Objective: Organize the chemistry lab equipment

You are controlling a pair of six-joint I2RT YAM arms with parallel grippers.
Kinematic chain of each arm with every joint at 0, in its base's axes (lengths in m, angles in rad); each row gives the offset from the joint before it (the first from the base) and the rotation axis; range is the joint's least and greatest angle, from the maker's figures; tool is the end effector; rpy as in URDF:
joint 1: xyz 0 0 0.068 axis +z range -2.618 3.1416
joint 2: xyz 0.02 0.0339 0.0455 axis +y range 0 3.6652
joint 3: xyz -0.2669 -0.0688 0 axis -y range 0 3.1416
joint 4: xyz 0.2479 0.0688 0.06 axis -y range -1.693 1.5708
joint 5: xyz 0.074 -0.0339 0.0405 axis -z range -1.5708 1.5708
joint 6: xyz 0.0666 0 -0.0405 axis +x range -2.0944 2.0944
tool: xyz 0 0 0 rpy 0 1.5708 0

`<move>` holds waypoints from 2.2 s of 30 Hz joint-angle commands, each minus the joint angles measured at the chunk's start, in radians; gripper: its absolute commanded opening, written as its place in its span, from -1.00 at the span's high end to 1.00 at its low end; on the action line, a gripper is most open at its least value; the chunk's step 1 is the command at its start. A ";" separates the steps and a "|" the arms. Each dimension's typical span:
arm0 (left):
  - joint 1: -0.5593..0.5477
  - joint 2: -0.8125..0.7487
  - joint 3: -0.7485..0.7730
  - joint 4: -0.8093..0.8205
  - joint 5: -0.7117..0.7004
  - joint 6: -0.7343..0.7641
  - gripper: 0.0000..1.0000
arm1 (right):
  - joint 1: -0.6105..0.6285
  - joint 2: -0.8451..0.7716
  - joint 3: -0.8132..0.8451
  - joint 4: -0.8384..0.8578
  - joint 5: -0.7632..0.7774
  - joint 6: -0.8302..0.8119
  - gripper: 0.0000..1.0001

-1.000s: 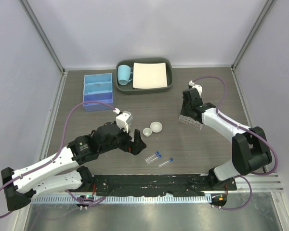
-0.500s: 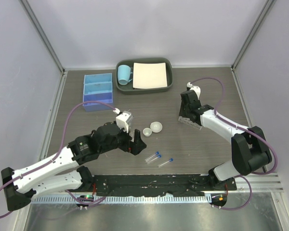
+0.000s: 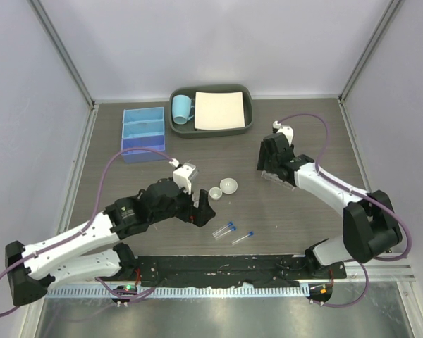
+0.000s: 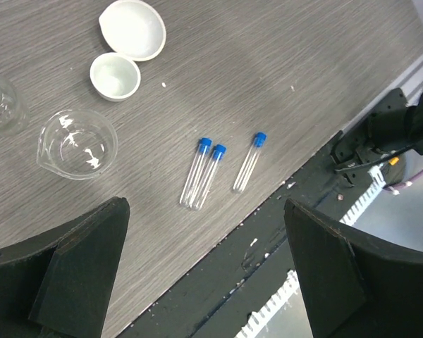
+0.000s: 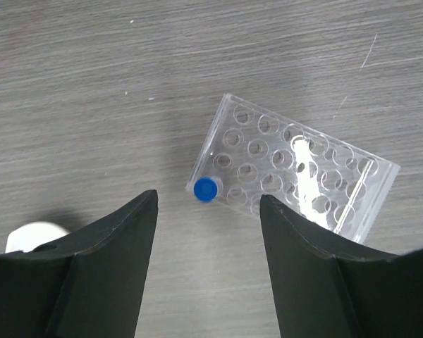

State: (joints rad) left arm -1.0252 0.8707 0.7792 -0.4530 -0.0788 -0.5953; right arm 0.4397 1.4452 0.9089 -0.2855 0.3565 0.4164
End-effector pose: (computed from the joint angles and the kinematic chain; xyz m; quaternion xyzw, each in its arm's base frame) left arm 0.1189 -0.1857 0.2820 0.1668 0.8546 -0.3317 0.3630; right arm 0.3024 0.1165 0.2033 0.0542 0.9166 -0.0007 0.3960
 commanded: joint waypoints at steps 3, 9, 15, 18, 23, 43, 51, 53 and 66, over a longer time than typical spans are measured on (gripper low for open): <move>-0.065 0.108 -0.020 0.063 -0.104 -0.001 -0.90 | 0.057 -0.158 0.058 -0.102 0.059 0.004 -0.31; -0.200 0.270 0.017 0.105 -0.223 -0.003 -0.87 | 0.126 -0.249 0.073 -0.262 0.071 0.024 -0.32; -0.297 0.410 0.046 0.188 -0.228 -0.026 -0.63 | 0.171 -0.405 0.016 -0.356 0.018 0.061 -0.33; -0.344 0.485 0.087 0.198 -0.260 -0.026 -0.59 | 0.179 -0.453 -0.004 -0.392 -0.010 0.064 -0.33; -0.410 0.602 0.176 0.203 -0.300 -0.002 -0.39 | 0.191 -0.522 -0.034 -0.448 -0.024 0.084 -0.33; -0.460 0.775 0.167 0.359 -0.265 0.143 -0.11 | 0.189 -0.706 -0.045 -0.535 -0.134 0.151 -0.36; -0.418 0.809 0.132 0.405 -0.243 0.147 -0.07 | 0.191 -0.710 -0.064 -0.521 -0.149 0.151 -0.36; -0.406 0.814 0.126 0.413 -0.242 0.150 -0.06 | 0.191 -0.709 -0.073 -0.514 -0.152 0.151 -0.36; -0.374 0.846 0.083 0.448 -0.199 0.143 0.05 | 0.192 -0.704 -0.093 -0.491 -0.162 0.151 -0.36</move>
State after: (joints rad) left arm -1.4002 1.6993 0.8795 -0.0551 -0.2970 -0.4587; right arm 0.6266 0.7444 0.8169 -0.8181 0.2024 0.5568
